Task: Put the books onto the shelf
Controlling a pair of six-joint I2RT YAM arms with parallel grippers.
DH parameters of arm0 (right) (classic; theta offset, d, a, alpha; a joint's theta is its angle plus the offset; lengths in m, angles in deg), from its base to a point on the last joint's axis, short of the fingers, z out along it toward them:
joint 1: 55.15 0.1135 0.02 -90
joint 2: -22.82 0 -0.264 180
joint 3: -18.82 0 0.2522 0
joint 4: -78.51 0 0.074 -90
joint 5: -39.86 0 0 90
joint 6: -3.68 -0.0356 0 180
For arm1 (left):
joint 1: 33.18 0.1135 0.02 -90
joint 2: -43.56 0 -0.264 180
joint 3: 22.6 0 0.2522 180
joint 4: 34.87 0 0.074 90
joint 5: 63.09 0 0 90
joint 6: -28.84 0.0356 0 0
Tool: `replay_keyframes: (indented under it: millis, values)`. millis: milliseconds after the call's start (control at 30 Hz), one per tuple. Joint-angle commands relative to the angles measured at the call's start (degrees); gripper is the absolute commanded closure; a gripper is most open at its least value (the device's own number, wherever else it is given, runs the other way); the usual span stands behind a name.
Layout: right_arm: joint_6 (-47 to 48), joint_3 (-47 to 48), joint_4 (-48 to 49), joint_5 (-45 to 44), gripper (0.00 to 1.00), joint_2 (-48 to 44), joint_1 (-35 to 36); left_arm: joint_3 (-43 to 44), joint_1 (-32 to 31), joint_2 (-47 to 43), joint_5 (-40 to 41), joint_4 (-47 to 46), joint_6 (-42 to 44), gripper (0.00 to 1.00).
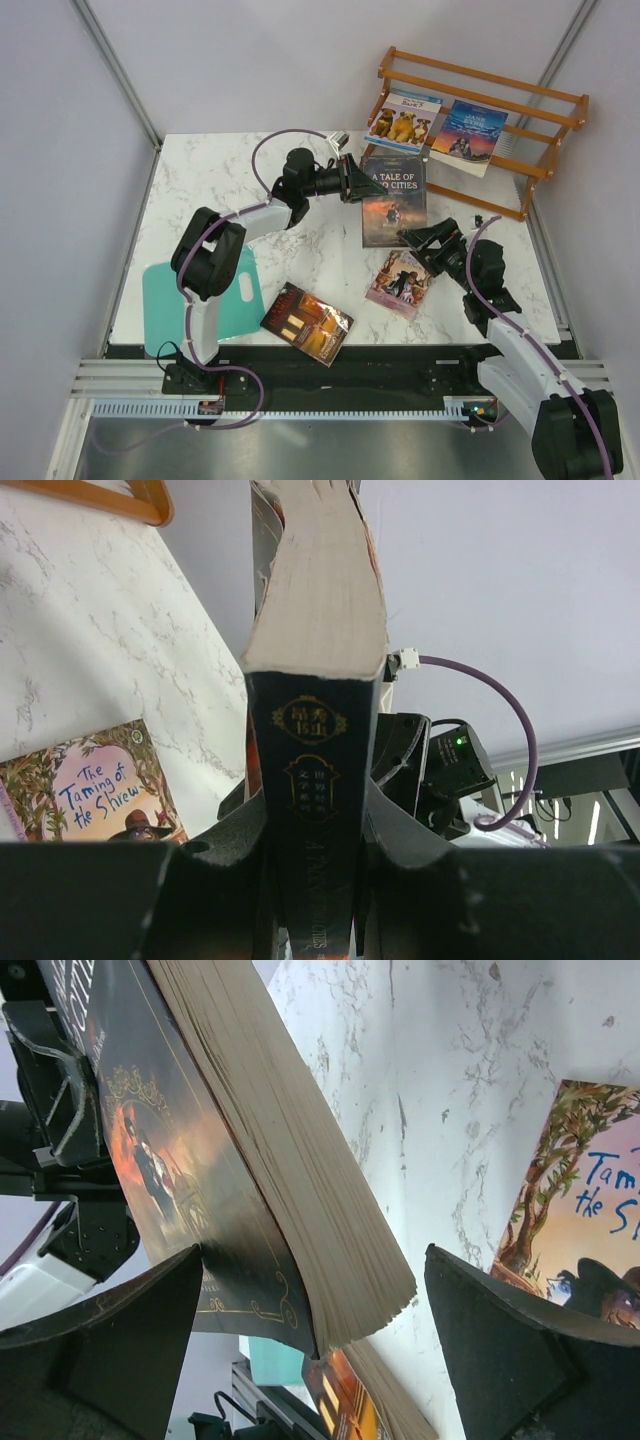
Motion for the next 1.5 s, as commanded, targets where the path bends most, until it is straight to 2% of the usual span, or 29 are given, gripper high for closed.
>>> replay_keyframes:
  millis: [0,333,400,433,467,567,700,833,900,933,1033,1100,1300,1467]
  values:
    - [-1.69,-0.66,5.86,-2.15,0.02,0.41,0.30,3.71,0.15,-2.69,0.25,-9.85,-5.25,0.98]
    - [-6.17,-2.59,15.70,-1.45,0.02,1.38,0.30,1.16,0.15,-1.37,0.34,-13.37,-7.72,0.98]
    - [-6.96,-2.68,16.41,-1.36,0.07,0.68,0.30,0.11,0.15,-1.20,0.51,-13.28,-7.28,0.98]
    - [-6.87,-2.60,16.68,-0.84,0.15,0.42,0.30,-0.25,0.15,-1.02,0.69,-12.93,-7.02,0.98]
    - [-6.96,-2.42,16.68,-0.57,0.36,0.24,0.30,-0.51,0.15,-0.76,0.78,-12.58,-6.23,0.98]
    - [-6.78,-0.84,14.41,0.39,0.77,0.85,0.30,-0.08,-0.03,-0.06,0.34,-10.12,-3.95,0.98]
    - [-6.34,0.39,17.11,3.12,0.78,3.40,0.30,0.89,-0.55,0.74,-0.45,-7.57,-2.01,0.98]
    - [-7.31,0.57,20.98,4.97,1.00,5.60,0.30,1.24,-0.38,1.44,-1.67,-5.90,-0.08,0.96]
    - [-7.23,1.18,21.60,5.40,1.00,5.86,0.22,1.07,0.15,0.83,-2.03,-2.13,2.11,0.85]
    - [-6.79,1.53,21.25,5.32,1.00,5.60,0.30,0.81,0.93,0.39,-1.86,-0.55,5.17,0.68]
    - [-3.90,4.07,18.27,5.49,1.00,5.25,0.22,-0.69,3.21,-2.24,-1.60,8.06,12.46,0.43]
    - [-2.31,6.62,15.81,6.02,1.00,5.25,0.22,-2.97,5.50,-4.61,-1.33,11.66,15.30,0.35]
    - [2.53,13.03,10.19,7.60,1.00,5.78,0.22,-10.17,11.56,-8.49,-1.94,11.50,17.94,0.30]
    - [4.11,16.90,9.03,9.18,1.00,6.74,0.22,-15.44,13.68,-10.95,-2.39,11.94,20.05,0.30]
